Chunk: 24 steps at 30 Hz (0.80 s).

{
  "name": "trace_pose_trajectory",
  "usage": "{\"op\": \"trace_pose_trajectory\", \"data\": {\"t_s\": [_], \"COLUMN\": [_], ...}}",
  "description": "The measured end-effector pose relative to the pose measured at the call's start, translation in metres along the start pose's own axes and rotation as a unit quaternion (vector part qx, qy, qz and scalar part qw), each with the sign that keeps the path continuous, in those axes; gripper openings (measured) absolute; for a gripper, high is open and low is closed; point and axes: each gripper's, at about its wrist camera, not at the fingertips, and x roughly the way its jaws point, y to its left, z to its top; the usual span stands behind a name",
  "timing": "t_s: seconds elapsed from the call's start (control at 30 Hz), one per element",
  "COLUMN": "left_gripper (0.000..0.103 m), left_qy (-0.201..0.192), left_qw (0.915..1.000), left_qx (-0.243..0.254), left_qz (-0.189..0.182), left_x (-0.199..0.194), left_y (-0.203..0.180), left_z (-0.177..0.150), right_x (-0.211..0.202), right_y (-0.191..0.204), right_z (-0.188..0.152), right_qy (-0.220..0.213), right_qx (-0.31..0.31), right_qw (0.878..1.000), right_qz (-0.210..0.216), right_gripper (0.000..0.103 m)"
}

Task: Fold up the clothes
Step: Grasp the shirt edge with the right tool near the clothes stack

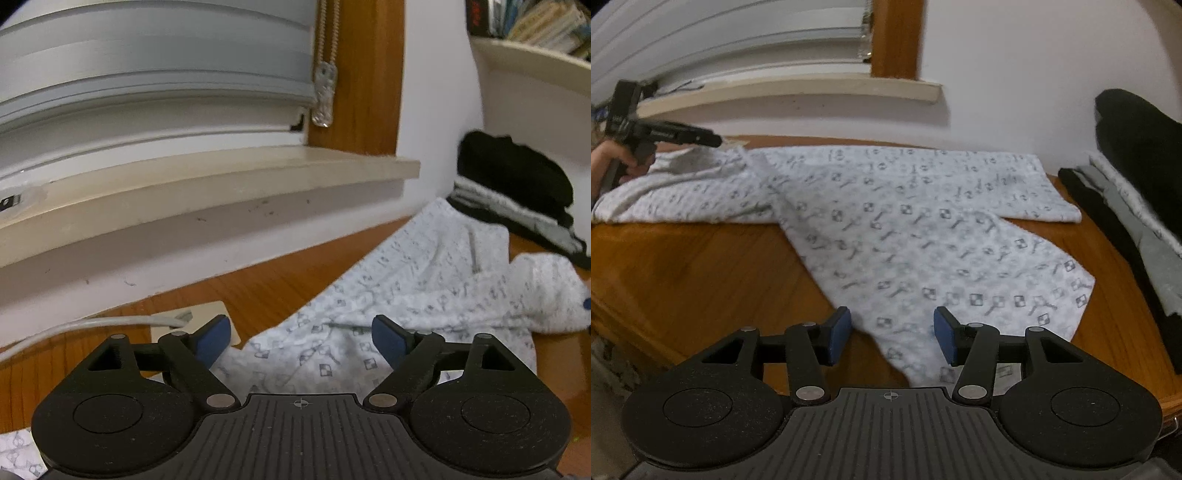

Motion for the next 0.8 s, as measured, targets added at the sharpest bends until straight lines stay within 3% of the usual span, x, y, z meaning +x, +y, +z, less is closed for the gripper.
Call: {"op": "trace_pose_trajectory", "data": {"t_s": [0.13,0.17,0.2,0.27,0.43,0.57,0.8], "left_gripper": [0.086,0.087,0.087,0.087,0.088,0.088,0.088], "left_qy": [0.004,0.003,0.002,-0.001,0.003,0.003,0.007], "left_qw": [1.0000,1.0000,1.0000,1.0000,0.9999,0.9999,0.9999], "left_qx": [0.006,0.006,0.005,0.004,0.008,0.003,-0.007], "left_qz": [0.004,0.004,0.005,0.006,0.010,0.013,0.006], "left_x": [0.000,0.000,0.000,0.000,0.000,0.000,0.000], "left_y": [-0.002,-0.002,-0.002,-0.001,-0.002,-0.001,0.001], "left_z": [0.000,-0.001,-0.001,-0.001,-0.002,-0.003,-0.002], "right_x": [0.001,0.001,0.002,0.003,0.005,0.016,0.080], "right_y": [0.000,-0.002,-0.005,-0.013,-0.041,-0.071,-0.108], "right_z": [-0.001,-0.001,-0.001,0.002,0.032,0.088,0.191], "right_qy": [-0.002,-0.004,-0.006,-0.014,-0.051,-0.074,-0.057], "right_qx": [0.004,0.008,0.011,0.012,-0.013,-0.042,-0.087], "right_qw": [1.000,1.000,1.000,1.000,0.997,0.990,0.984], "right_qz": [0.007,0.010,0.009,-0.006,-0.064,-0.110,-0.146], "right_gripper": [0.049,0.044,0.026,0.004,0.004,0.004,0.003]}}
